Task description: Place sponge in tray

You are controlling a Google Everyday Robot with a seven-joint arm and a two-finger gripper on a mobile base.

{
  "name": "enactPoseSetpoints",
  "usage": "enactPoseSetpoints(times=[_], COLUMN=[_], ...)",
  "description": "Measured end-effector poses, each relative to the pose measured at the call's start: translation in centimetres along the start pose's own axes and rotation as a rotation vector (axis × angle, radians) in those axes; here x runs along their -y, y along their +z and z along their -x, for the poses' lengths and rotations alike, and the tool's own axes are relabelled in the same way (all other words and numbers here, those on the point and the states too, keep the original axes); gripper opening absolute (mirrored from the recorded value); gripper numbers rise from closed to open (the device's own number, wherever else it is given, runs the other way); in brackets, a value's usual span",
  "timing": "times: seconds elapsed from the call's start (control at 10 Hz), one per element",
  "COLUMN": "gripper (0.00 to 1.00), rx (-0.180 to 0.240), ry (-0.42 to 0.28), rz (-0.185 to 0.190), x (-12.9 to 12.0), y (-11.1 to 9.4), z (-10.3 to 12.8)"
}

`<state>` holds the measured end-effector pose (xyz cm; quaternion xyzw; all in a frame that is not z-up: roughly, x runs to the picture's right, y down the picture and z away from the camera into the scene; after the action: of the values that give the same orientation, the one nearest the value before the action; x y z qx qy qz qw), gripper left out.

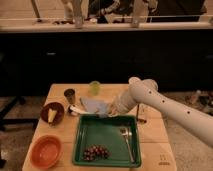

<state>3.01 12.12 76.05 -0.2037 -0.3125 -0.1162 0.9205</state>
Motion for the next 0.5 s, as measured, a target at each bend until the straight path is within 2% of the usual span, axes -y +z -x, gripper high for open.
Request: enactPoseSetpoints(times=[0.3,0.5], gripper=[0.00,0.00], rx=[0.001,0.001], ry=[-0.050,-0.074], rz=[-0.012,-0.024], x=[0.2,-0.6], y=[-0.7,-1.4], z=[1.9,3.1])
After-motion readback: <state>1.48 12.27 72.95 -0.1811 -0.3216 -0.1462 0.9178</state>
